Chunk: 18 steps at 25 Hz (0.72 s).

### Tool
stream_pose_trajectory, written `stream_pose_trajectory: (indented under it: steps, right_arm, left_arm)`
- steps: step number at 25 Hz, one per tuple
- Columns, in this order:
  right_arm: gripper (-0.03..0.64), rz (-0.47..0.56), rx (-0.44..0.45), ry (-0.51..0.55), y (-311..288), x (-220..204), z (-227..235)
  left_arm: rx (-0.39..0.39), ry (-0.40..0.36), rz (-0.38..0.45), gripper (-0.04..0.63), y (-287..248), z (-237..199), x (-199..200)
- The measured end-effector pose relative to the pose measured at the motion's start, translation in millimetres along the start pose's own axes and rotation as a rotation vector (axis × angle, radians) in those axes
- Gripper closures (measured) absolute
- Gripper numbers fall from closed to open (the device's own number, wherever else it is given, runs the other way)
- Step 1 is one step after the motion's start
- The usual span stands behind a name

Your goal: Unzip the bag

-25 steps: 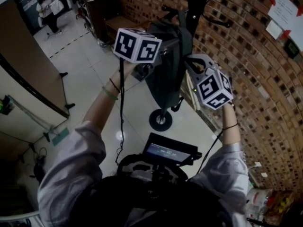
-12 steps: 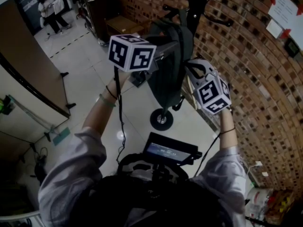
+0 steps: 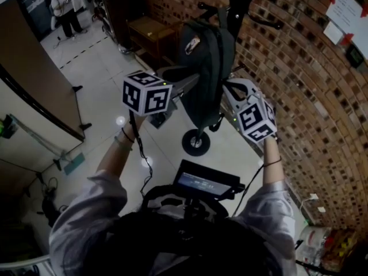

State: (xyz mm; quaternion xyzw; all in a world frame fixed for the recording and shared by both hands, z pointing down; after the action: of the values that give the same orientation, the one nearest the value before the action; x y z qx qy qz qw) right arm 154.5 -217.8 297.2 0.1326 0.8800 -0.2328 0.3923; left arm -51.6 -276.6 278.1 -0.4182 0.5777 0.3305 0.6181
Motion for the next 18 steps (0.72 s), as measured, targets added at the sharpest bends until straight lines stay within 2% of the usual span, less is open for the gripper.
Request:
stream_pose_trajectory:
  steps: [3, 7, 18]
  right_arm:
    - [0.603, -0.001, 0.006, -0.027, 0.2, -7.3, -7.7]
    - [0.603, 0.003, 0.003, -0.061, -0.1, -12.7, -13.3]
    - [0.601, 0.009, 0.012, -0.093, 0.3, -26.0, -28.0]
  left_arm:
    - [0.031, 0.067, 0.029, 0.472, 12.7, -3.8, -25.5]
    - [0.061, 0.133, 0.012, 0.472, 26.9, -8.8, -53.8]
    - [0.094, 0.185, 0.022, 0.472, 47.7, 5.5, -94.4]
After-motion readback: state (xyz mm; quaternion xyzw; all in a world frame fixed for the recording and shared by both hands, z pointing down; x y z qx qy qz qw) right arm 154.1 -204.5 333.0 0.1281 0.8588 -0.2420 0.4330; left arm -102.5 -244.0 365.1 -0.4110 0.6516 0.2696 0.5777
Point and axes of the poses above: the fingertips, and each gripper's own axes: y backward along the fingers, z to its right, x out of its top, the point moved 10 cm from there along y, backward along the fingers, and after that the axes turned 7 degrees about -y, right-handed, at the moved point
